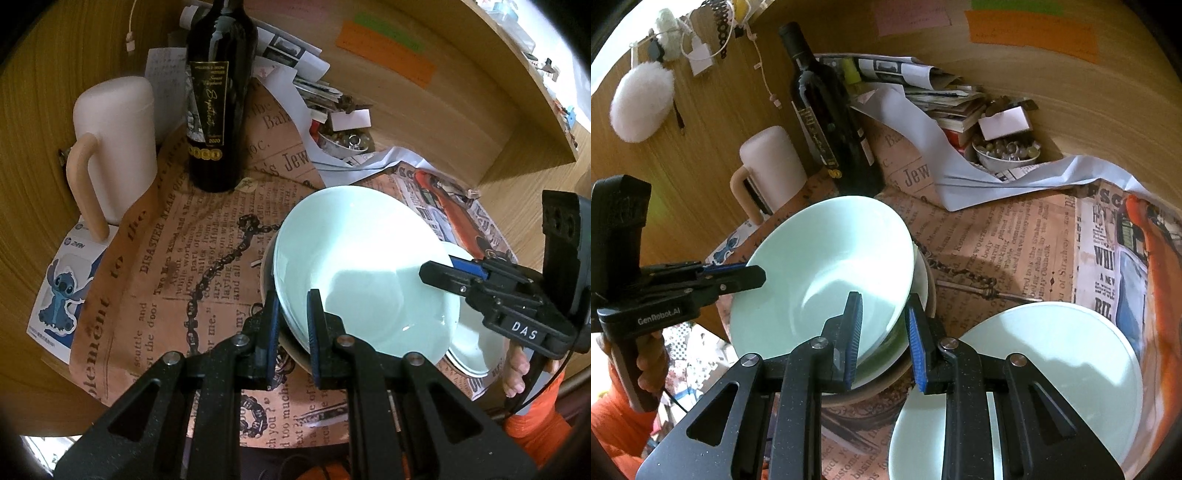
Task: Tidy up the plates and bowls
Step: 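Carry the mint-green bowl with the right tool and lower it into the white bowl, then open the right tool to release the mint-green bowl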
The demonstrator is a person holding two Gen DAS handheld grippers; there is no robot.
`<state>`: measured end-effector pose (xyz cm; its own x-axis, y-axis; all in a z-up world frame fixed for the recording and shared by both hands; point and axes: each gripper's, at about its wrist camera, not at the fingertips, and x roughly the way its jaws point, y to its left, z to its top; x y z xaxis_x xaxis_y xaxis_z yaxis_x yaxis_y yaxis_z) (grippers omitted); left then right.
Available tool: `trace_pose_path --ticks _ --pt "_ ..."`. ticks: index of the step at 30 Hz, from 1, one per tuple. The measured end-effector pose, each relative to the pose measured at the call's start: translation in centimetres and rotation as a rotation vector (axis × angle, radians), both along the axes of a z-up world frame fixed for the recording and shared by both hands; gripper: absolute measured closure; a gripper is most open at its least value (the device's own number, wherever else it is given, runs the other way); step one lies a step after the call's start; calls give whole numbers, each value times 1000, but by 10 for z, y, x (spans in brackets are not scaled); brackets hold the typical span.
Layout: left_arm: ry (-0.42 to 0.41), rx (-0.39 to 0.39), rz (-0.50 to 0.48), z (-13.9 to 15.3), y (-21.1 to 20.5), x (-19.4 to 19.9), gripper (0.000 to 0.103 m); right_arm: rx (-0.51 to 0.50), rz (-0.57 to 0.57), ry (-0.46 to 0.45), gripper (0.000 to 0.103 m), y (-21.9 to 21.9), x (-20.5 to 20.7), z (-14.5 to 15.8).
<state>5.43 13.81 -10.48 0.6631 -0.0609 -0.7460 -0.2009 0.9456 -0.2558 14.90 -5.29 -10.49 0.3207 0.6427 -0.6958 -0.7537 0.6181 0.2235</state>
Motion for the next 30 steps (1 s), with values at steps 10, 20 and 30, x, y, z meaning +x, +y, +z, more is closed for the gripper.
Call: trace_pose_path --ticks 10,20,30 --pt "2 47 4 -1 -5 0 90 -56 0 -96 79 6 -9 1" --pt "-99 72 34 22 3 -15 62 -3 -50 -182 50 -7 -12 21" --pt "-89 8 62 8 18 -18 50 51 -82 -22 50 -18 10 6"
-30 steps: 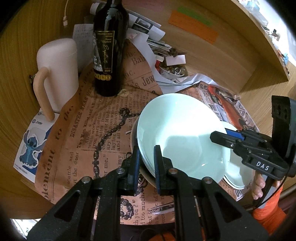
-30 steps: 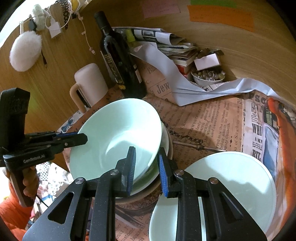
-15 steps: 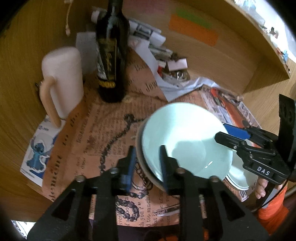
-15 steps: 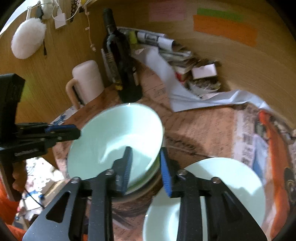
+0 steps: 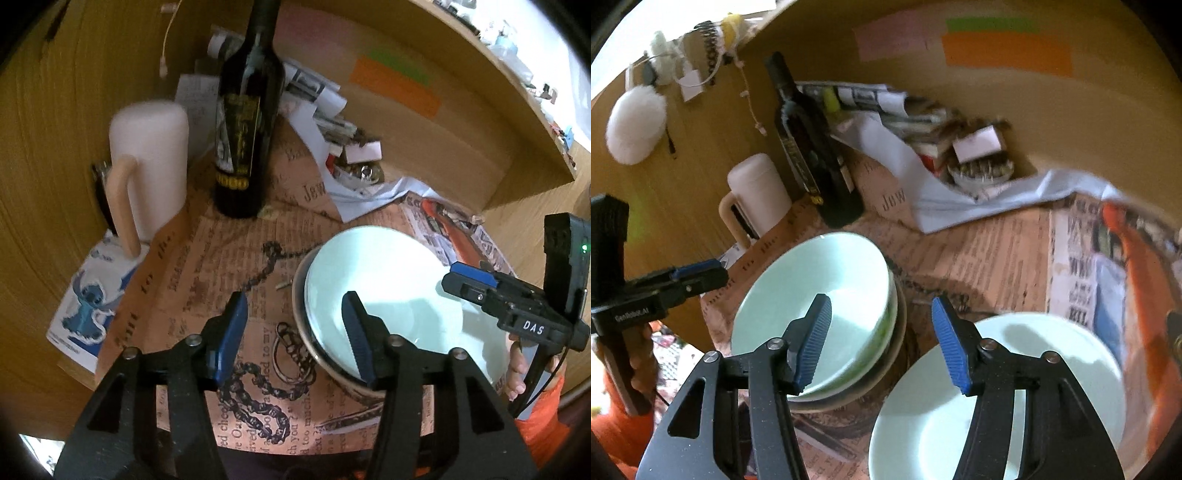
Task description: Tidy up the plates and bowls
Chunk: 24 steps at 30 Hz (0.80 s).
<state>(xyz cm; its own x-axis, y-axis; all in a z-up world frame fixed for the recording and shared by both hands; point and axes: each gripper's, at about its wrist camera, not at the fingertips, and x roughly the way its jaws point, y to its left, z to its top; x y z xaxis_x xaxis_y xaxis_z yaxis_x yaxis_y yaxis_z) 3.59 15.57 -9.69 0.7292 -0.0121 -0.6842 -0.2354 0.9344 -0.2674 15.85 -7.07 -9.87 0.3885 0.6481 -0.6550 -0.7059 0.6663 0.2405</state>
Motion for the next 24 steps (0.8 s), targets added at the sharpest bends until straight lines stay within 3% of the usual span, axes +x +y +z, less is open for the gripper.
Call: trace_pose_path --ticks 12,17,24 --pt "54 -116 -65 -35 -4 14 50 -24 20 105 50 7 3 -20" --pt "41 -127 -72 -36 -5 15 51 1 16 138 58 8 6 -23" --pt "23 -128 -104 -35 -10 16 65 -23 21 149 60 16 6 -29"
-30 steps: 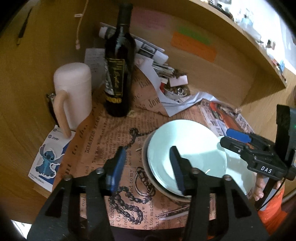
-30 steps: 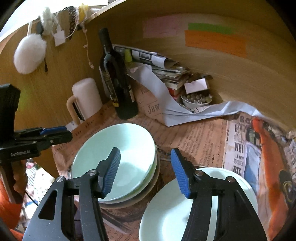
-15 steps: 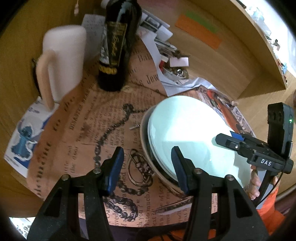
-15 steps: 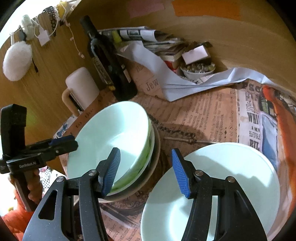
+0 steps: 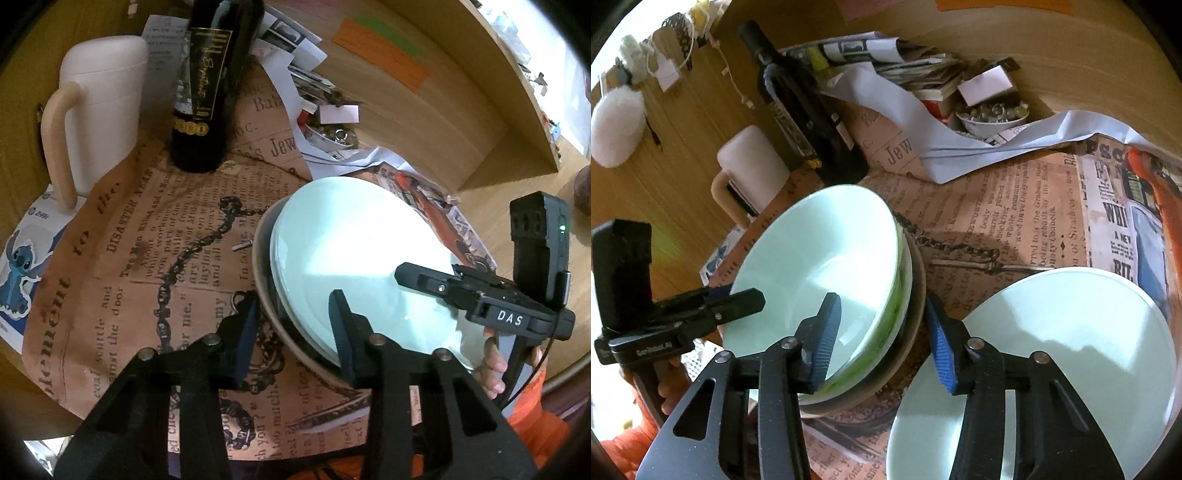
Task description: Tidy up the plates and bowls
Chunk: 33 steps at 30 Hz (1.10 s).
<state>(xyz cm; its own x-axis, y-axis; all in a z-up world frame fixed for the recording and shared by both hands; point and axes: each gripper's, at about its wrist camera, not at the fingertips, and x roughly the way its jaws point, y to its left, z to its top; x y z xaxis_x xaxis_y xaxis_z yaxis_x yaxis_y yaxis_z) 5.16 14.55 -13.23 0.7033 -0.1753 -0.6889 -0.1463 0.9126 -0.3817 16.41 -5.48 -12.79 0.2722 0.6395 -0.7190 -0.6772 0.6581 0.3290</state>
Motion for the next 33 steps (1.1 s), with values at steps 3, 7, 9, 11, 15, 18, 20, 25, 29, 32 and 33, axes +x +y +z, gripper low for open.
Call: trace_pose_path --ticks 3,7,9,11,15,18,20,25,29,32,33 --pt "-3 0 8 0 0 -1 65 -38 -5 -47 60 5 -6 -1" --pt "4 14 31 -1 -2 0 65 -51 -15 -80 60 7 -9 1" --pt "12 35 49 0 -5 1 65 -51 -21 -89 61 8 -10 2" --pt "16 45 59 0 -7 1 65 -55 -27 -101 61 8 -13 3" --pt "14 49 61 2 -7 2 65 -47 -38 -87 63 6 -11 3" --pt "13 53 68 3 -9 2 65 -41 -46 -86 65 5 -10 4" --pt "12 49 70 4 -9 3 65 -33 -52 -91 66 4 -10 6" --pt "1 30 71 8 -10 6 65 -17 -67 -112 66 1 -10 14" --pt "-19 43 66 14 -14 8 65 0 -81 -108 66 -4 -7 16" --pt "-33 55 63 20 -16 9 65 11 -92 -109 66 -8 -6 19" --pt "-38 54 62 22 -17 9 65 15 -93 -111 66 -10 -6 20"
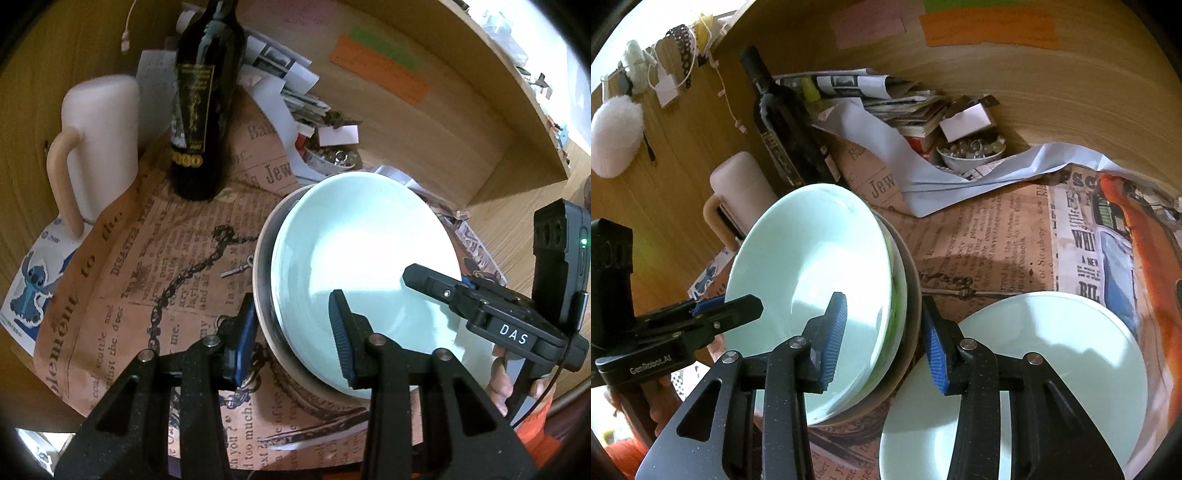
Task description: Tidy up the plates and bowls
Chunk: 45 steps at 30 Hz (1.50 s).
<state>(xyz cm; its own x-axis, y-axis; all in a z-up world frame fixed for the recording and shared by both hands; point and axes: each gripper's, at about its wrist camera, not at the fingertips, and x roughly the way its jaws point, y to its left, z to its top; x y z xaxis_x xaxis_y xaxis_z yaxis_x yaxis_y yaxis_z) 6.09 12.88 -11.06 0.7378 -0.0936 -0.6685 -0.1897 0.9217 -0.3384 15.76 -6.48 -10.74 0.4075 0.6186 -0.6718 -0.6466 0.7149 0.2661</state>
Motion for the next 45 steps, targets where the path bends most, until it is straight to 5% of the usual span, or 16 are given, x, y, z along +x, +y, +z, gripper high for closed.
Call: trace_pose_path --ticks 22,45 --pt "-113 34 -102 31 -53 6 65 70 -112 -86 66 -59 -14 36" --pt "-56 26 -267 17 -129 43 65 64 -275 -32 66 -145 -14 16"
